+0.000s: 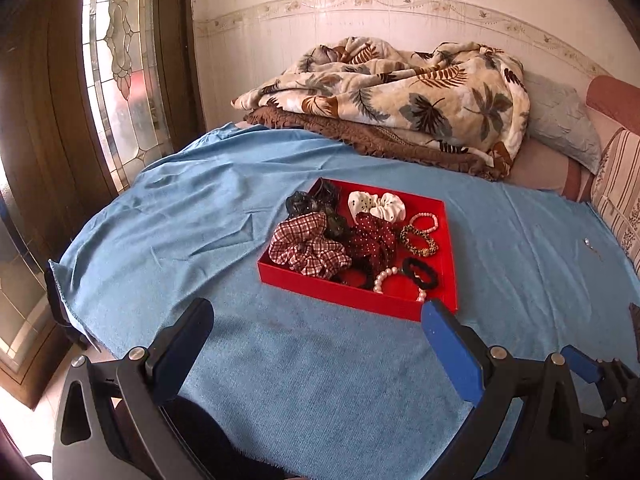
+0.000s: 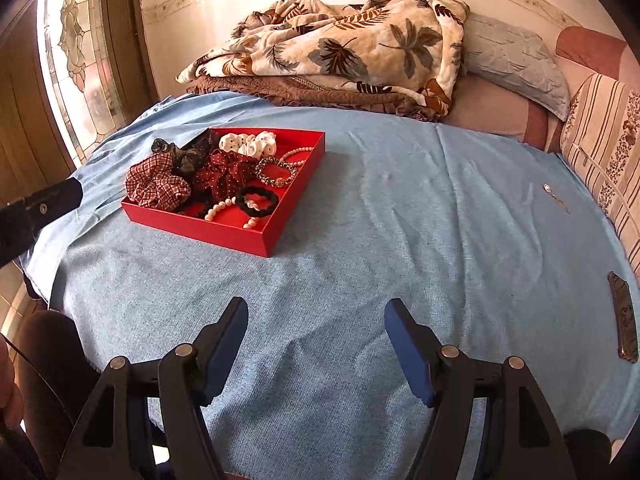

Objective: Organize jewelry

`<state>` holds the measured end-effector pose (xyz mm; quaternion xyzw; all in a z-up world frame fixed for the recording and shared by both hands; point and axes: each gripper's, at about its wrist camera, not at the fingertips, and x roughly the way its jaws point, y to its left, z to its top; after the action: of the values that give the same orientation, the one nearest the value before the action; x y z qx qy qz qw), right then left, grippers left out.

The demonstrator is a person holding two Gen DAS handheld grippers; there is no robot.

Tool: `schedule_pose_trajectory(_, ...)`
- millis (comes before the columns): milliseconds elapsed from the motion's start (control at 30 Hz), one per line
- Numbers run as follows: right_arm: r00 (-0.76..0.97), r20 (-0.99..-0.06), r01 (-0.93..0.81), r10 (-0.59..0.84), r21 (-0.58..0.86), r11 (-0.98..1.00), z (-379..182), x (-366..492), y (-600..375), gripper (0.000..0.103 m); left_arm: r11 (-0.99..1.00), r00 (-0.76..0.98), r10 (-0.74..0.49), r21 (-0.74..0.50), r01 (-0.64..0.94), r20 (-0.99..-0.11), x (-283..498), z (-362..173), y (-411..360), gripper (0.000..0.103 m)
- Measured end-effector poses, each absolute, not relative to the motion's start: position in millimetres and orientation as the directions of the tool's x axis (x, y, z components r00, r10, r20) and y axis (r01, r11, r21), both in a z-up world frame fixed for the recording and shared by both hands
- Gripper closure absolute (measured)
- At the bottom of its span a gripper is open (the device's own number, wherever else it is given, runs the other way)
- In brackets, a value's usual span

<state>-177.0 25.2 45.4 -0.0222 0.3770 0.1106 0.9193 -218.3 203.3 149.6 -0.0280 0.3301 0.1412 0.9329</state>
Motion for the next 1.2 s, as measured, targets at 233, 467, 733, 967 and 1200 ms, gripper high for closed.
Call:
schedule_pose_trajectory(233, 0.686, -0.705, -0.215, 0.182, 0.043, 0.976, 43.6, -175.6, 24.2, 0.027, 0.961, 0.729, 0.236, 0.041, -0.274, -0.643, -216.3, 145.7, 202.4, 0.0)
schedule_pose_trajectory(467, 0.685, -0.707, -0.209, 0.178, 0.043, 0.977, 40.8, -173.6, 21.8, 0.026, 0.959, 0.717, 0.235, 0.037, -0.28, -0.657, -213.2, 141.9, 203.2, 0.0)
schedule_pose_trajectory(733, 0.677, -0.715, -0.208, 0.176, 0.045, 0.977, 36.3, -172.9, 22.3, 0.025, 0.961, 0.706, 0.232, 0.044, -0.275, -0.669, -210.4, 137.3, 203.3, 0.0)
schedule_pose_trajectory(967, 0.677, -0.715, -0.209, 0.174, 0.04, 0.977, 34.7, -173.7, 23.4, 0.025, 0.963, 0.705, 0.228, 0.047, -0.267, -0.671, -210.4, 135.7, 200.8, 0.0)
schedule_pose_trajectory(1200, 0.681, -0.712, -0.205, 0.17, 0.038, 0.978, 35.1, -174.7, 22.9, 0.024, 0.965, 0.703, 0.223, 0.047, -0.26, -0.675, -209.8, 134.2, 199.4, 0.0)
